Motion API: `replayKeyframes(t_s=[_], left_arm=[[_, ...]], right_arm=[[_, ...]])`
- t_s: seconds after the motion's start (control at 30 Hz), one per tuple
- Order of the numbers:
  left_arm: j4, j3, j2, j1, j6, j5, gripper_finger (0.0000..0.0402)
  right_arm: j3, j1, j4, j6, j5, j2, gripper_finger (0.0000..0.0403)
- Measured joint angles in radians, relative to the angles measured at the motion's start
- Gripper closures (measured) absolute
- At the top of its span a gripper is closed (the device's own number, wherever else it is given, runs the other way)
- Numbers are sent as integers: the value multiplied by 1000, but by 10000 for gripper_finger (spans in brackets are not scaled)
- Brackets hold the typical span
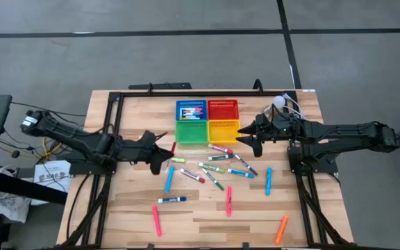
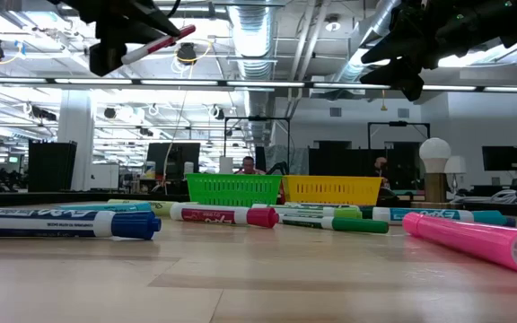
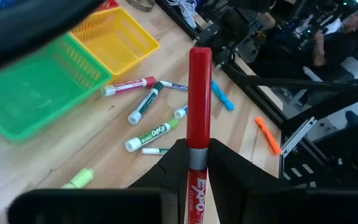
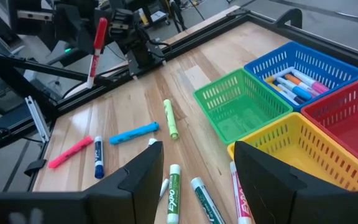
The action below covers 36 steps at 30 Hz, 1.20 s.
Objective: Pick & Place Markers
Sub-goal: Put the medium red marker into the green bin
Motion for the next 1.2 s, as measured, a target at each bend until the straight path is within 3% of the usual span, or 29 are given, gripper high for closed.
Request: replayKeyframes(t_s=[0.37, 0.5, 0.97, 1.2], left_arm=[[9, 0, 5, 68, 37, 46, 346], [75, 4, 35, 126, 123, 93, 346], [80, 220, 335, 416, 472, 380, 346], [69, 330, 456, 505, 628, 421, 346]], right_arm=[[0, 0, 0, 0, 0, 0, 217], [0, -1, 0, 0, 0, 0, 217], [0, -1, 0, 35, 0, 0, 217], [0, -1, 0, 35, 0, 0, 217]])
